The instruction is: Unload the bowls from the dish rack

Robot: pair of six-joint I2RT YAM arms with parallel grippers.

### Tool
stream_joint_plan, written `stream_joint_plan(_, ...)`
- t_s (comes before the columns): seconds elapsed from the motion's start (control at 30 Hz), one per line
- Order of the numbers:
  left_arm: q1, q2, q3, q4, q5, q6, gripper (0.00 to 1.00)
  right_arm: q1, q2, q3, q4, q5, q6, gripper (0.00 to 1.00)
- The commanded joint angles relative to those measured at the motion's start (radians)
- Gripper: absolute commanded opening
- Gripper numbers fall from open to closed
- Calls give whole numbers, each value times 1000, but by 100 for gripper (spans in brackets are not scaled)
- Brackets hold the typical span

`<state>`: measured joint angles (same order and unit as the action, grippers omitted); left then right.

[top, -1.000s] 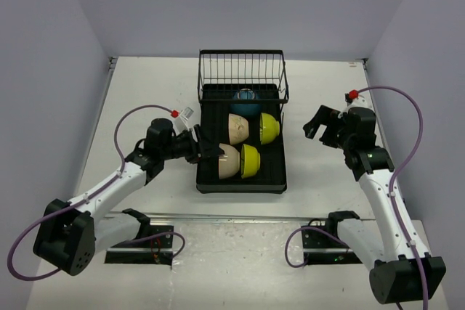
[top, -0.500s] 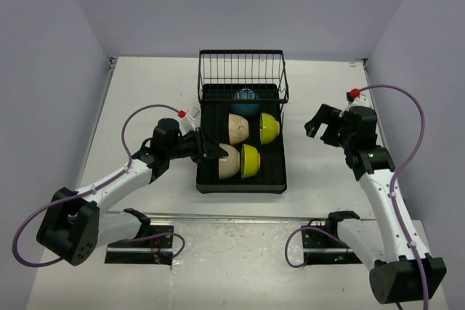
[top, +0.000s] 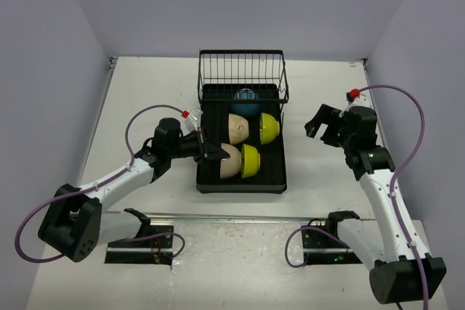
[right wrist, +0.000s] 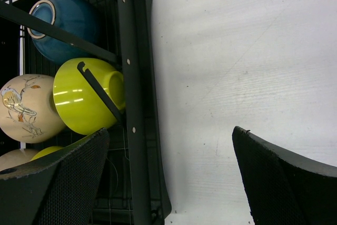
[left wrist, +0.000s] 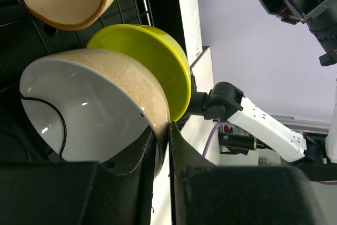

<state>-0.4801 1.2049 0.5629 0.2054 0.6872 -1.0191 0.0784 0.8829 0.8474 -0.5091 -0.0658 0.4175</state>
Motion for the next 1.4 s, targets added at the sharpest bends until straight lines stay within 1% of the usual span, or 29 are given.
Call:
stream_joint_plan(0.0, 1, 16, 2, 51, -3, 10, 14, 3, -9, 51, -3, 17, -17, 99)
stream_joint_plan(0.03, 1, 18, 3, 48, -6, 11, 20, 3, -7, 53, -5, 17, -17, 99)
stream_joint_plan(0.07, 1, 19, 8, 43, -8, 13, 22, 3, -7, 51, -3, 14, -17, 99)
stream_joint_plan(0.27, 1, 33, 26, 3, -28, 30, 22, 3, -13, 41, -5, 11, -17, 99)
stream_joint_plan(0.3, 1, 36, 26, 9, -25, 30, 14, 3, -15, 41, -5, 12, -17, 99)
stream_joint_plan(0.33, 1, 39, 26, 14, -20, 28, 11, 3, -15, 39, -5, 12, -19, 99)
stream_joint_plan(0.4, 1, 42, 25, 28, -14, 24, 0, 3, -13, 39, -5, 9, -17, 99)
stream_joint_plan(0.53, 3, 30, 19, 66, 6, 5, 0, 3, -13, 44, -5, 3, -17, 99)
stream_joint_plan(0.63, 9, -1, -15, 153, 32, -30, 0, 3, -12, 41, -5, 0, -17, 99)
stream_joint_plan(0.67, 20, -13, -47, 214, 52, -54, 0, 3, -12, 41, -5, -2, -17, 99)
stream_joint_plan(0.73, 37, -33, -86, 281, 75, -84, 0, 3, -12, 39, -5, -6, -17, 99)
stream_joint_plan(0.77, 47, -41, -125, 352, 99, -113, 0, 3, -12, 39, -3, -8, -17, 99)
stream_joint_plan(0.83, 89, -54, -165, 416, 130, -137, 0, 3, -9, 38, -2, -8, -20, 99)
stream_joint_plan(0.9, 138, -61, -218, 511, 170, -180, 0, 4, -9, 33, 1, -9, -20, 99)
stream_joint_plan(0.93, 153, -61, -245, 588, 184, -220, 0, 3, -9, 30, 3, -11, -22, 99)
stream_joint_plan(1.0, 182, -59, -256, 653, 221, -252, 0, 3, -7, 27, 3, -15, -20, 99)
stream_joint_plan(1.1, 189, -38, -250, 748, 242, -303, 0, 4, -7, 27, -2, -17, -25, 99)
stream_joint_plan(1.13, 189, -18, -251, 790, 244, -332, 0, 6, -7, 27, -3, -14, -28, 99)
stream_joint_plan(1.17, 189, -10, -259, 865, 244, -382, 0, 7, -6, 28, -5, -14, -28, 99)
stream_joint_plan(1.2, 187, 1, -259, 896, 244, -401, 0, 8, -5, 30, -5, -12, -29, 99)
stream_joint_plan(1.23, 189, 13, -259, 922, 239, -423, 0, 8, -5, 32, -5, -12, -29, 99)
stream_joint_plan(1.37, 187, 38, -250, 940, 239, -438, 0, 12, -2, 36, -3, -12, -33, 99)
